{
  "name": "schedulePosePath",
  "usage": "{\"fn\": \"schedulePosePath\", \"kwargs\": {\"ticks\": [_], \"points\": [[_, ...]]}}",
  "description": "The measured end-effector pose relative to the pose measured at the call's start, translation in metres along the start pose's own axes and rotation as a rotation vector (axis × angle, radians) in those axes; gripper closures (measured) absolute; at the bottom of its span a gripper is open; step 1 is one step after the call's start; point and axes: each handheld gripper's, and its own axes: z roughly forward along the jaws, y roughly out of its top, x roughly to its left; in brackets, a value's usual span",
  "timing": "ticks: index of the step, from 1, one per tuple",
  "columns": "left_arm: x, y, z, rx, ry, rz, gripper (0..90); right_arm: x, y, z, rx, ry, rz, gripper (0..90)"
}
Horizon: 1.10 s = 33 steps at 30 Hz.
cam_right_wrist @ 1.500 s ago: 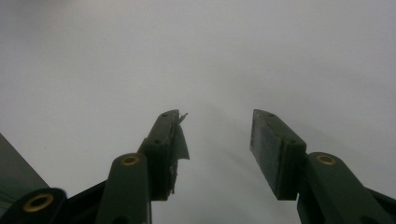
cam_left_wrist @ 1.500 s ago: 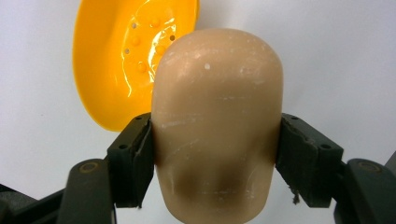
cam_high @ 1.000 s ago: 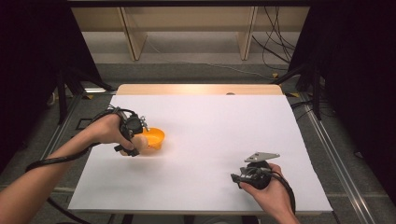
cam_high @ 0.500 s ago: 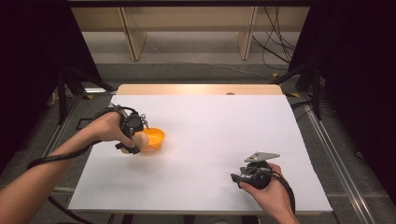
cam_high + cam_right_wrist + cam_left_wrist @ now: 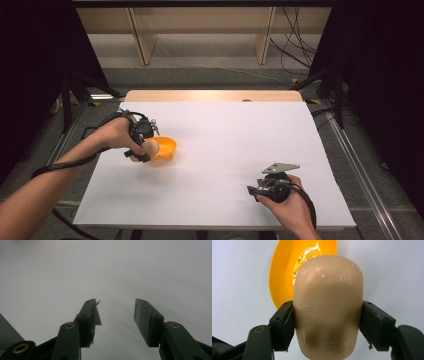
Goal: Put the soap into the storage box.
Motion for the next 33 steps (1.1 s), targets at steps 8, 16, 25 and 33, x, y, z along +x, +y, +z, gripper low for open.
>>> {"fn": "schedulePosePath", "kwargs": {"ticks": [8, 16, 25, 33], "points": [[0.005, 0.001, 0.002, -0.002, 0.002, -0.011, 32.5, 0.000, -0.001, 0.001, -0.019, -0.013, 0.007, 53.2], [0.008, 0.002, 0.003, -0.003, 0.000, -0.017, 32.4, 0.001, -0.001, 0.000, -0.018, -0.013, 0.017, 53.2], [0.011, 0.004, 0.003, -0.015, 0.009, -0.017, 32.4, 0.000, -0.001, 0.001, -0.038, -0.016, 0.010, 53.2], [0.013, 0.005, 0.005, -0.023, 0.014, -0.008, 32.4, 0.000, -0.001, 0.001, -0.034, -0.012, 0.013, 53.2]]}}
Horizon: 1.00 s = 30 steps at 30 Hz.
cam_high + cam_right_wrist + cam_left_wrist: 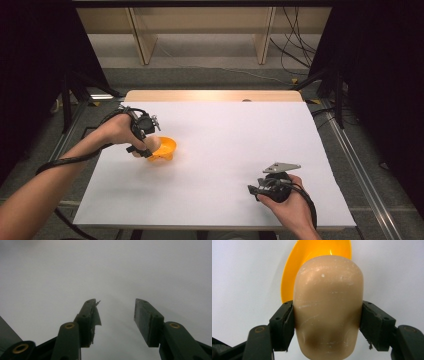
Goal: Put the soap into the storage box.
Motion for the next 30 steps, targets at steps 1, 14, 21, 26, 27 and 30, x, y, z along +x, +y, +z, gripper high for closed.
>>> {"fn": "schedulePosePath", "kwargs": {"ticks": [1, 14, 21, 26, 27, 30], "points": [[0.000, 0.000, 0.000, -0.002, 0.001, 0.001, 32.4, 0.000, 0.000, -0.001, 0.005, -0.002, -0.003, 53.2], [0.004, 0.005, 0.002, -0.013, 0.007, 0.019, 32.4, -0.001, 0.001, -0.002, 0.026, 0.011, -0.006, 53.2], [0.004, 0.008, 0.004, -0.020, 0.003, 0.026, 32.5, -0.001, 0.001, -0.002, 0.023, 0.003, -0.009, 53.2], [0.005, 0.011, 0.005, -0.035, 0.002, 0.037, 32.4, 0.000, 0.001, -0.002, 0.011, -0.004, -0.010, 53.2], [0.005, 0.011, 0.005, -0.035, 0.001, 0.043, 32.4, 0.000, 0.001, -0.001, 0.011, -0.005, -0.011, 53.2], [0.007, 0.013, 0.007, -0.034, 0.002, 0.059, 32.4, 0.000, 0.001, -0.002, 0.012, -0.006, -0.008, 53.2]]}}
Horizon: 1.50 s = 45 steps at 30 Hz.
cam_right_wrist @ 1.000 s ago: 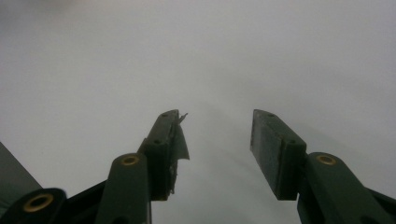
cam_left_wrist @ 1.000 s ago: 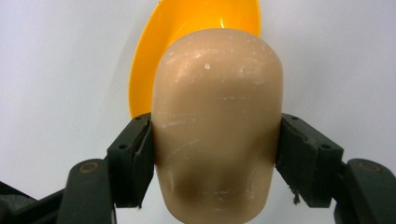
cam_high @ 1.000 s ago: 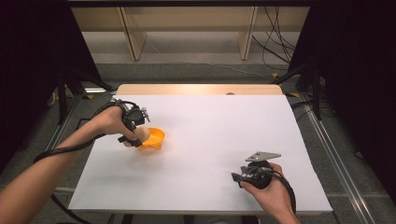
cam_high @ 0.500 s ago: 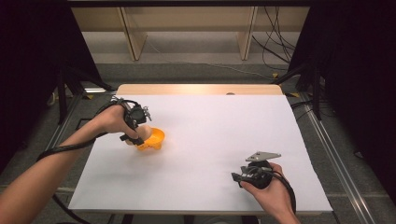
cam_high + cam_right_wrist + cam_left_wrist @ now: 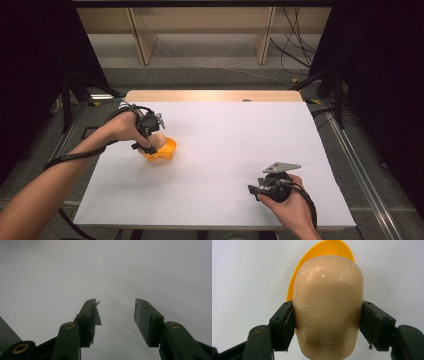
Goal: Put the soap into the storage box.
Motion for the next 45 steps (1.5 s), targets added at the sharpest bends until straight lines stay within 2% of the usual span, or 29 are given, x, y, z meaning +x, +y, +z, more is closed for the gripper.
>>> {"fn": "schedulePosePath", "kwargs": {"ticks": [4, 5, 7, 9, 10, 11, 12, 13, 15, 16, 17, 19, 21, 26, 31, 32, 33, 35, 36, 40, 45], "points": [[0.001, 0.001, 0.001, 0.002, -0.003, 0.003, 32.4, 0.000, 0.000, 0.001, -0.004, 0.001, 0.006, 53.2], [0.001, 0.001, 0.002, -0.001, -0.002, 0.003, 32.4, -0.001, 0.000, 0.001, 0.001, 0.015, 0.003, 53.2], [0.002, 0.001, 0.003, -0.003, -0.004, 0.017, 32.4, -0.001, 0.001, 0.000, 0.017, 0.014, -0.007, 53.2], [0.003, 0.002, 0.003, -0.010, -0.005, 0.024, 32.4, 0.001, 0.000, -0.001, 0.023, 0.011, 0.013, 53.2], [0.002, 0.003, 0.004, -0.024, 0.008, 0.067, 32.4, 0.001, 0.000, -0.001, 0.024, 0.002, 0.017, 53.2], [0.001, 0.002, 0.005, -0.051, 0.011, 0.136, 32.3, 0.002, 0.000, 0.000, 0.007, 0.001, 0.023, 53.1], [0.001, 0.003, 0.006, -0.063, -0.010, 0.144, 32.3, 0.002, 0.000, 0.000, 0.008, 0.001, 0.022, 53.2], [0.000, 0.003, 0.006, -0.071, -0.030, 0.148, 32.3, 0.000, -0.001, 0.001, 0.007, 0.007, -0.001, 53.2], [-0.001, 0.005, 0.006, -0.095, -0.011, 0.164, 32.3, 0.001, 0.001, -0.001, 0.031, 0.013, 0.017, 53.2], [-0.002, 0.005, 0.006, -0.100, -0.013, 0.143, 32.4, 0.001, 0.001, -0.001, 0.030, 0.013, 0.018, 53.2], [0.000, 0.007, 0.004, -0.095, -0.011, 0.154, 32.4, -0.001, 0.000, 0.001, 0.012, 0.011, -0.007, 53.2], [0.001, 0.006, 0.005, -0.103, -0.009, 0.139, 32.3, -0.001, 0.001, 0.001, 0.015, 0.015, -0.002, 53.2], [0.003, 0.005, 0.006, -0.081, -0.007, 0.144, 32.4, 0.000, 0.000, 0.000, 0.021, 0.022, -0.003, 53.2], [0.008, 0.002, 0.008, -0.083, -0.006, 0.134, 32.4, -0.001, 0.000, 0.001, 0.015, 0.016, 0.001, 53.2], [0.011, 0.001, 0.006, -0.089, -0.013, 0.138, 32.4, -0.001, 0.001, 0.000, 0.017, 0.013, -0.009, 53.2], [0.011, 0.001, 0.006, -0.090, -0.010, 0.142, 32.4, -0.001, 0.001, 0.000, 0.021, 0.027, -0.006, 53.2], [0.012, 0.001, 0.006, -0.089, -0.013, 0.144, 32.4, -0.001, 0.000, 0.001, 0.016, 0.013, -0.002, 53.2], [0.012, 0.000, 0.007, -0.088, -0.015, 0.155, 32.4, -0.001, 0.001, 0.000, 0.017, 0.019, -0.003, 53.2], [0.013, 0.000, 0.008, -0.092, -0.023, 0.154, 32.4, -0.002, 0.000, 0.001, 0.008, 0.005, -0.015, 53.2], [0.014, -0.001, 0.009, -0.097, -0.036, 0.156, 32.4, -0.001, 0.001, 0.000, 0.017, 0.016, -0.004, 53.2], [0.014, 0.000, 0.011, -0.096, -0.048, 0.180, 32.4, -0.001, 0.001, 0.000, 0.015, 0.016, -0.005, 53.2]]}}
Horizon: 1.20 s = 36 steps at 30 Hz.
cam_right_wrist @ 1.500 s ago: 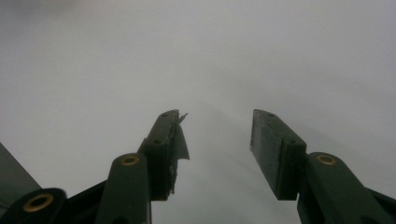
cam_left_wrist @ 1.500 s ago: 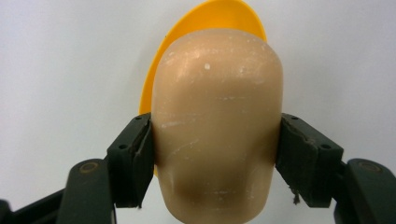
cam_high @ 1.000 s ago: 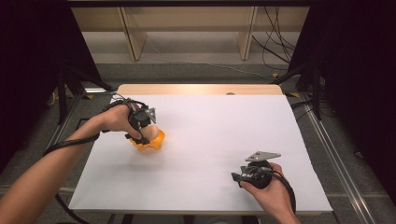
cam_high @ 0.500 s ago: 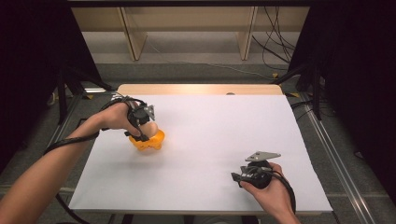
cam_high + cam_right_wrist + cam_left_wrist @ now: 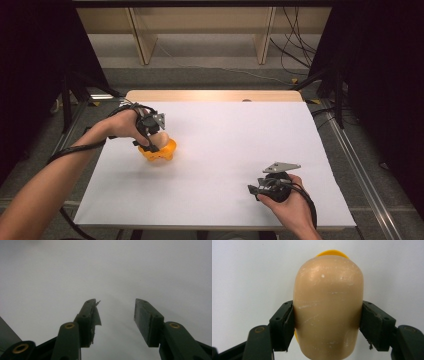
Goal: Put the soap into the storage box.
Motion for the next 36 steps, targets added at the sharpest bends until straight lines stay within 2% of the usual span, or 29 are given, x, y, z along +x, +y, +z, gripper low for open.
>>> {"fn": "schedulePosePath", "kwargs": {"ticks": [7, 8, 16, 17, 19, 36], "points": [[0.001, 0.002, 0.003, -0.002, -0.006, 0.005, 32.4, 0.000, 0.000, 0.000, 0.004, -0.003, 0.001, 53.2], [0.001, 0.002, 0.003, 0.002, -0.010, 0.010, 32.4, 0.001, -0.001, 0.001, -0.019, -0.015, 0.004, 53.2], [0.002, 0.001, 0.005, 0.007, -0.027, 0.011, 32.4, 0.001, -0.001, 0.001, -0.021, -0.010, 0.007, 53.2], [0.003, 0.001, 0.005, 0.012, -0.025, 0.016, 32.4, 0.001, 0.000, 0.000, 0.000, -0.004, 0.002, 53.2], [0.003, 0.000, 0.006, 0.007, -0.033, 0.009, 32.4, 0.000, 0.000, -0.001, 0.007, 0.001, -0.003, 53.2], [0.008, 0.002, 0.011, 0.029, -0.068, 0.003, 32.3, 0.000, 0.000, 0.000, 0.010, -0.001, -0.005, 53.1]]}}
